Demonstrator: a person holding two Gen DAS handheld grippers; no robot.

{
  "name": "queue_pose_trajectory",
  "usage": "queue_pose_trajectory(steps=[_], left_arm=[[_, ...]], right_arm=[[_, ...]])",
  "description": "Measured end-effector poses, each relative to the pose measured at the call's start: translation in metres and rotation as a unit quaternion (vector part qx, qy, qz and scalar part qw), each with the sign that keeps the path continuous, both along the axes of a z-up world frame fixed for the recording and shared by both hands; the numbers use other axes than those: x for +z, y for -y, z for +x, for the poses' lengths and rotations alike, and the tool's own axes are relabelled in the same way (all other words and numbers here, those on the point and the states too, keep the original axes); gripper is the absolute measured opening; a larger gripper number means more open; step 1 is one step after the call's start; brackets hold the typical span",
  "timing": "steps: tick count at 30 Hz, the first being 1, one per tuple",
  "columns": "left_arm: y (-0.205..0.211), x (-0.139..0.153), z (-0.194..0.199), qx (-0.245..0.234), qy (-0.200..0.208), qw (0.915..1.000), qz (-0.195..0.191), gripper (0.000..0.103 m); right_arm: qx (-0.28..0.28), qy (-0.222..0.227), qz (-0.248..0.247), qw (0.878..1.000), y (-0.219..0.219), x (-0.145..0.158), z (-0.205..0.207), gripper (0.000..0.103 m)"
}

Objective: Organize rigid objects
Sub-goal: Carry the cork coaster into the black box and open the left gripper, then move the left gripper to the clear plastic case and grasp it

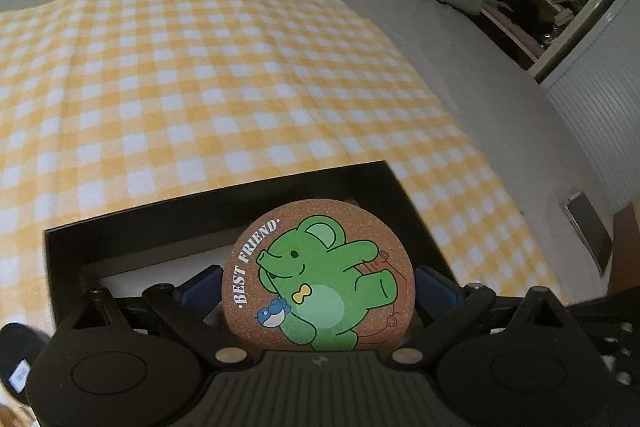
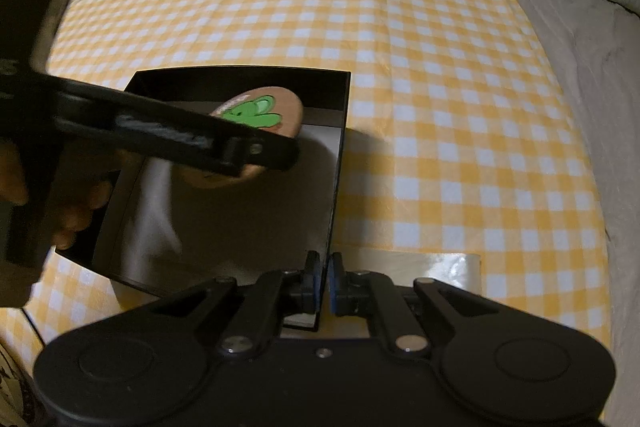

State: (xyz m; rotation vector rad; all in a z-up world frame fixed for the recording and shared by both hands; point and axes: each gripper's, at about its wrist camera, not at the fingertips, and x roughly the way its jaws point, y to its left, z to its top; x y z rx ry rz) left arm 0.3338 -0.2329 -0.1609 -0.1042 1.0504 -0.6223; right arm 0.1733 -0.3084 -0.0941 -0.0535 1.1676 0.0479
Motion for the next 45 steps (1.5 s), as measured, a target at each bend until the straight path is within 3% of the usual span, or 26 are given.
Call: queue_pose_trajectory(steps=[5, 11, 21, 33, 39, 45], left_arm=[[0.003, -0.017, 0.01, 0.007, -0.027, 0.9993, -0.023, 0.1], [0.006, -0.022, 0.012, 0.011, -0.024, 0.999, -0.036, 0.103], [0.002, -0.005, -0.002, -0.027, -0.001, 0.9996, 0.01, 0.103], [-0.02, 0.058, -0.044, -0.032, 0.06, 0.9973, 0.028, 0.103], [-0.052, 0.095, -0.073, -0.022, 0.108, 0.9929, 0.045, 0.103], [-0.091, 0.112, -0.093, 0.009, 0.129, 0.9887, 0.076, 0.103]], right_arm=[[0.004, 0.001, -0.006, 1.0, -0.003, 0.001, 0.0, 0.005], [0.003, 0.001, -0.007, 1.0, -0.003, 0.0, 0.0, 0.005], [-0.007, 0.006, 0.001, 1.0, -0.001, -0.001, -0.002, 0.004], [-0.033, 0.01, 0.018, 0.999, 0.0, -0.002, -0.005, 0.004], [-0.043, 0.011, 0.021, 0.999, -0.002, -0.001, -0.006, 0.004], [-0.047, 0.01, 0.015, 0.999, -0.005, -0.003, -0.005, 0.004]])
